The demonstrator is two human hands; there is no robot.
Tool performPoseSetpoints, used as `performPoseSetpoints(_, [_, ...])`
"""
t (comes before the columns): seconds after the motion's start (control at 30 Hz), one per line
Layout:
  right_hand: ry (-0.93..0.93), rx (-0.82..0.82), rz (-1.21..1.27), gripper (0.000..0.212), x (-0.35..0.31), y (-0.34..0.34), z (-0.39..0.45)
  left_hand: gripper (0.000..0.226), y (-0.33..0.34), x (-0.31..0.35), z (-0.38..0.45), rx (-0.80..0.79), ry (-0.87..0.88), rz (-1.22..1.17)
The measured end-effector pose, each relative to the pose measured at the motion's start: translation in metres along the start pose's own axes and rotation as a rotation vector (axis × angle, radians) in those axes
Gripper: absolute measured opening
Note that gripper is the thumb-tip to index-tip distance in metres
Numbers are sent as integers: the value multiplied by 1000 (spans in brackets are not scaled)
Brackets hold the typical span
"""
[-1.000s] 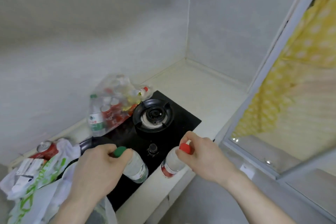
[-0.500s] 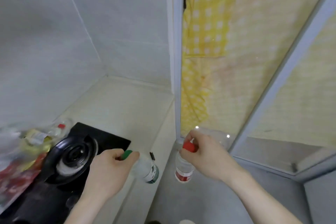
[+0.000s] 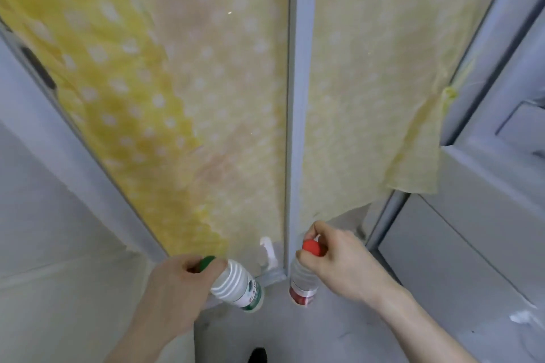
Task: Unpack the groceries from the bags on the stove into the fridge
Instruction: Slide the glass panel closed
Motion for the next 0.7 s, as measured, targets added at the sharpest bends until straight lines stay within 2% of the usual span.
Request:
performPoseSetpoints(0.13, [76,185,19,19,-5,-24,32,49,-1,37,76,-41,207,96])
performPoseSetpoints(0.3, [141,436,102,16,-11,-57,42,54,29,77,161,-285,329,14])
performPoseSetpoints(0.5, [207,702,185,15,-7,-99,27,53,62,163,198,-408,522,4])
performPoseSetpoints(0.7, [286,861,133,27,13,-157,11,63,107,253,206,-547,617,-39])
Point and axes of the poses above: each hand's wrist, its own z-axis towards the middle knuckle, its own y-axis out of the palm, x = y × z, the point moved 3 cm from there along z, towards the middle knuckle, and after that the axes turned 13 degrees about z, right-handed, at the moved point
